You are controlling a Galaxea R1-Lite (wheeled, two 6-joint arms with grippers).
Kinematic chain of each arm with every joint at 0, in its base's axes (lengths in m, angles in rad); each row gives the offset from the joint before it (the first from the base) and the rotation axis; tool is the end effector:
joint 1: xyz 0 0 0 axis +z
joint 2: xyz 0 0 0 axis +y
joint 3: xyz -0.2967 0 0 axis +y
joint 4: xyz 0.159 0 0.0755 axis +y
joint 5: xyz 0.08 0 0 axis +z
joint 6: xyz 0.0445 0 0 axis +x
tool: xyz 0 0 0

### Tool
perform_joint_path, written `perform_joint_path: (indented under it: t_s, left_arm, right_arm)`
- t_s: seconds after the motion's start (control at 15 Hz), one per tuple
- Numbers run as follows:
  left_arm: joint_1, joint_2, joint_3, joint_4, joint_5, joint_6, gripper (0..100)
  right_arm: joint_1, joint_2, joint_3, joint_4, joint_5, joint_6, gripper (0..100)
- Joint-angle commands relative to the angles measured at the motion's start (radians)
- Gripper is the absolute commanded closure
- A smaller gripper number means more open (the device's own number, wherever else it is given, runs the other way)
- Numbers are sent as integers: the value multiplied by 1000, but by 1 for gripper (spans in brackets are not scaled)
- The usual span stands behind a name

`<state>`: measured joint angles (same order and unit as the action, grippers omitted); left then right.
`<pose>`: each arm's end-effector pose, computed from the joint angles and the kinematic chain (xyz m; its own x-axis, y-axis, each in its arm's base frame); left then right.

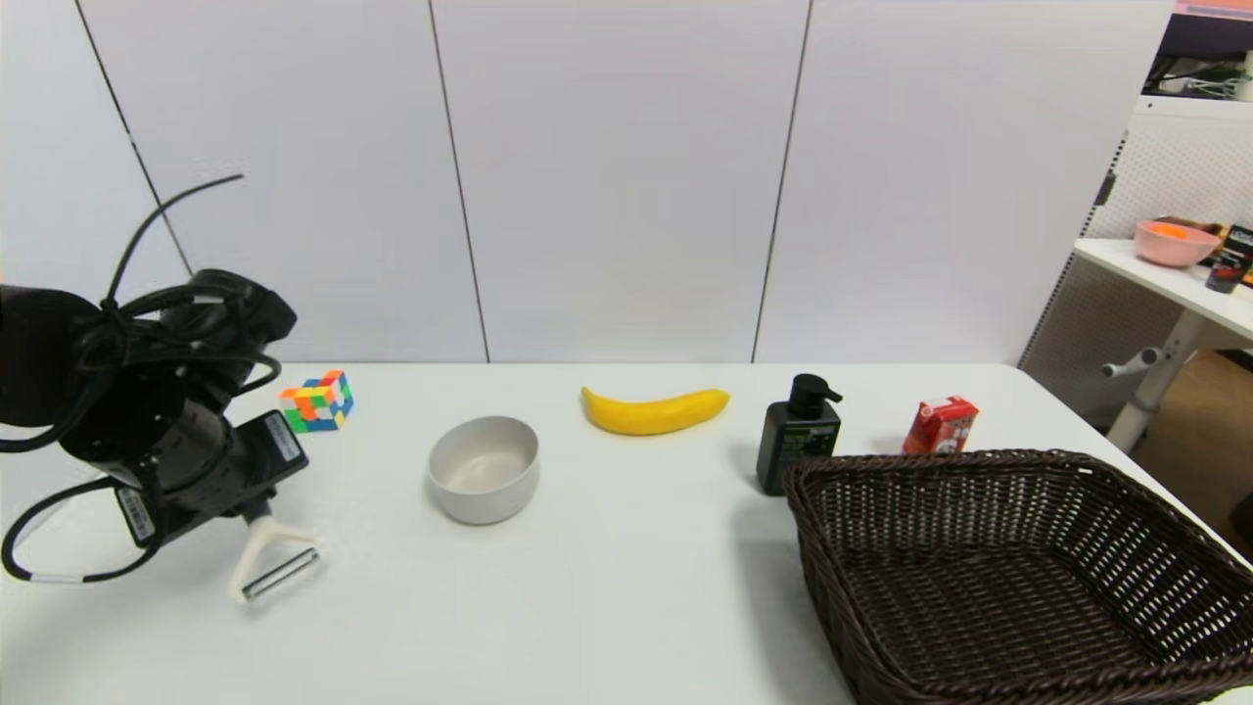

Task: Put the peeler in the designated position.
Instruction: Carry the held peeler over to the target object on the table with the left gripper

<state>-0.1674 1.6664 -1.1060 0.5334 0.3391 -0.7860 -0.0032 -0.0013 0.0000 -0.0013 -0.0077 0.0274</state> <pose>0.2580 -0.0286 0.1664 0.4823 0.2558 -0.8378 -0.6151 0.7798 -0.1160 -0.0133 -0.0003 0.0756 0.9999 -0.0109 0.0026 0.0108 0.9996 0.0274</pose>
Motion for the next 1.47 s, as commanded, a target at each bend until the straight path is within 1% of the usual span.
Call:
perform_joint_path:
  t_s: [0.07, 0.13, 0.27, 0.47, 0.73, 0.93, 1.13, 1.2, 1.47]
  left_arm:
    - [-53, 19, -183, 42, 0, 277, 100]
    - [-98, 38, -219, 37, 1, 306, 100]
    - [-196, 85, -305, 26, 1, 306, 100]
    - [-340, 171, -430, -26, -11, 309, 100]
    - [-466, 299, -560, -62, -46, 303, 100]
    - [-503, 386, -604, -66, -49, 301, 100]
    - [-518, 446, -603, -59, -108, 286, 100]
    - [-518, 457, -598, -55, -114, 286, 100]
    - [-517, 507, -598, -29, -114, 286, 100]
  right_arm:
    - [0, 1, 2, 0, 0, 0, 0]
    - [0, 1, 2, 0, 0, 0, 0]
    - [0, 1, 2, 0, 0, 0, 0]
    - [0, 1, 2, 0, 0, 0, 0]
    - [0, 1, 2, 0, 0, 2, 0]
    - [0, 1, 2, 0, 0, 0, 0]
    - [0, 1, 2, 0, 0, 0, 0]
    - [0, 1, 2, 0, 0, 0, 0]
    - [0, 1, 2, 0, 0, 0, 0]
